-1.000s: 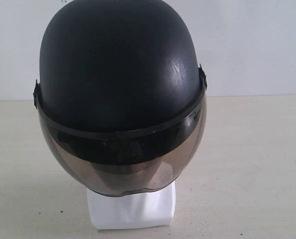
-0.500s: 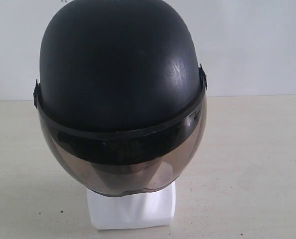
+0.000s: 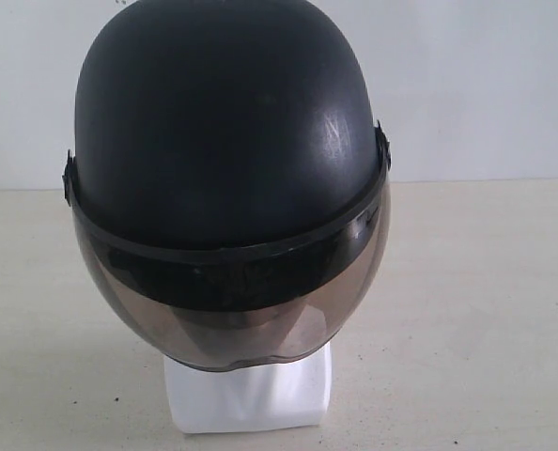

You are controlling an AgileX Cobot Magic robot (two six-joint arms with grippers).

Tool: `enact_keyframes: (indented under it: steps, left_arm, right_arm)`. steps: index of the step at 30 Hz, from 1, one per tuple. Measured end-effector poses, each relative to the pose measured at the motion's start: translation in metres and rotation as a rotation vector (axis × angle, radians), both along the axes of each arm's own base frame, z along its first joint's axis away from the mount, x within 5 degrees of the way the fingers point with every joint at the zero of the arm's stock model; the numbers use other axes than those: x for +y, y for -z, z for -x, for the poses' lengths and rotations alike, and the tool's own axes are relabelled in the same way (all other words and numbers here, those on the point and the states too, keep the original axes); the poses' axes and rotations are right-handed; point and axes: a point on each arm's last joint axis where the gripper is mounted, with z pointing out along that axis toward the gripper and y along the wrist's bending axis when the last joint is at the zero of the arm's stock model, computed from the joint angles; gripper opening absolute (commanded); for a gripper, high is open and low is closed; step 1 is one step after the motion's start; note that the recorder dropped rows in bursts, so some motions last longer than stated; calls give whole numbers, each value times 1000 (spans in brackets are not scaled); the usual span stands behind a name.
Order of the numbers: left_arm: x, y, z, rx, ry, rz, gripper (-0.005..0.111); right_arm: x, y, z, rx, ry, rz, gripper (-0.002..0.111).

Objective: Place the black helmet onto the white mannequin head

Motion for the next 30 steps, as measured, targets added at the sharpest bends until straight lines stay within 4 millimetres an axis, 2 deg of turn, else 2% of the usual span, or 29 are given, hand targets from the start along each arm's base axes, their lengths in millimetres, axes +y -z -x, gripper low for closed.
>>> enact_keyframes:
  steps: [5, 11, 17, 26, 30]
  left_arm:
    - [0, 0, 0, 0, 0, 0, 4]
    - [0, 0, 0, 0, 0, 0, 4]
    - [0, 0, 0, 0, 0, 0, 4]
    - [0, 0, 0, 0, 0, 0, 4]
    - [0, 0, 0, 0, 0, 0, 4]
  right_arm:
    - [-2, 3, -1, -17, 26, 87, 0]
    - [-8, 18, -3, 39, 84, 158, 0]
    - [-11, 20, -3, 58, 110, 200, 0]
    - [-12, 38, 0, 246, 98, 290, 0]
    - [-13, 41, 0, 271, 96, 292, 0]
